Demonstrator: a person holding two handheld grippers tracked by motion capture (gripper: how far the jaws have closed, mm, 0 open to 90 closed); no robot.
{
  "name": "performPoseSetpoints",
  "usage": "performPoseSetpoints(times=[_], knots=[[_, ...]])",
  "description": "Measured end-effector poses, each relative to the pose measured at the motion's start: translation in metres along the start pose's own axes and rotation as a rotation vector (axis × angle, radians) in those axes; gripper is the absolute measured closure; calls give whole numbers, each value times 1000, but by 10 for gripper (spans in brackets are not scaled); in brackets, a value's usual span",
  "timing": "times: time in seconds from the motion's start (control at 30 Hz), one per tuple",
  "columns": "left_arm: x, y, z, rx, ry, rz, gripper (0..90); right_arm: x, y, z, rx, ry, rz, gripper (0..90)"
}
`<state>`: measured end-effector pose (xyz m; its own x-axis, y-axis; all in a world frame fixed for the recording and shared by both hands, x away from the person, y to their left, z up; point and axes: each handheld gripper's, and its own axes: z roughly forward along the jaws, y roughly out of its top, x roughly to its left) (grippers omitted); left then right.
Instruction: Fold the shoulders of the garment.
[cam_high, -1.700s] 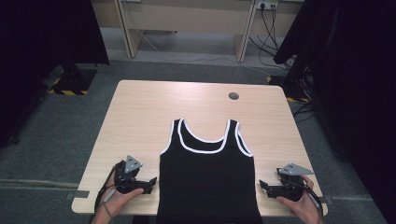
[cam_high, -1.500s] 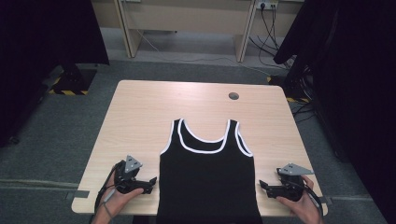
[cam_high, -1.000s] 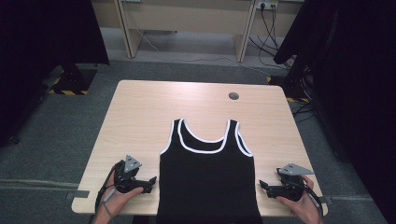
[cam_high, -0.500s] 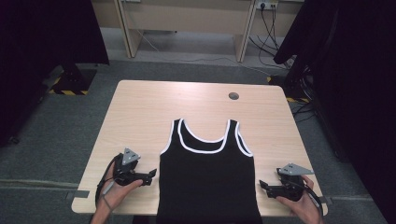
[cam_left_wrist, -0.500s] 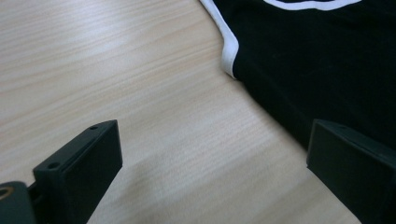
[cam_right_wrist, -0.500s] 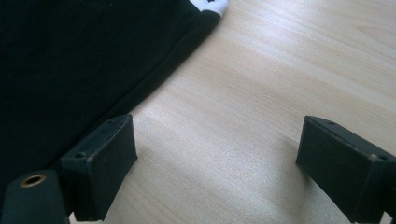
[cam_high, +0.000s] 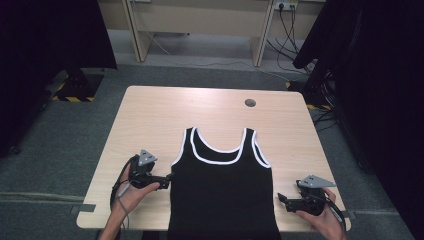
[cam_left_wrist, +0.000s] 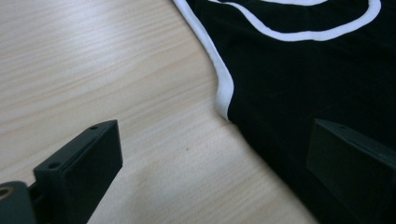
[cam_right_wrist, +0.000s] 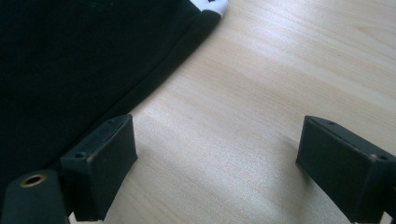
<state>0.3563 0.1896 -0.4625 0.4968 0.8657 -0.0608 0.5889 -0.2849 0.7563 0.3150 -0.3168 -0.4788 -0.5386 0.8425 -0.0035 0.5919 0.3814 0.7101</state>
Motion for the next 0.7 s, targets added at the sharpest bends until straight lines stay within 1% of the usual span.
performPoseSetpoints(times=[0.37, 0.7], knots=[[-5, 12, 6, -7, -13, 9, 25, 0, 0, 0, 0, 1, -1, 124], [-2, 26, 18, -16, -23, -7, 27, 0, 0, 0, 0, 3, -3, 124]])
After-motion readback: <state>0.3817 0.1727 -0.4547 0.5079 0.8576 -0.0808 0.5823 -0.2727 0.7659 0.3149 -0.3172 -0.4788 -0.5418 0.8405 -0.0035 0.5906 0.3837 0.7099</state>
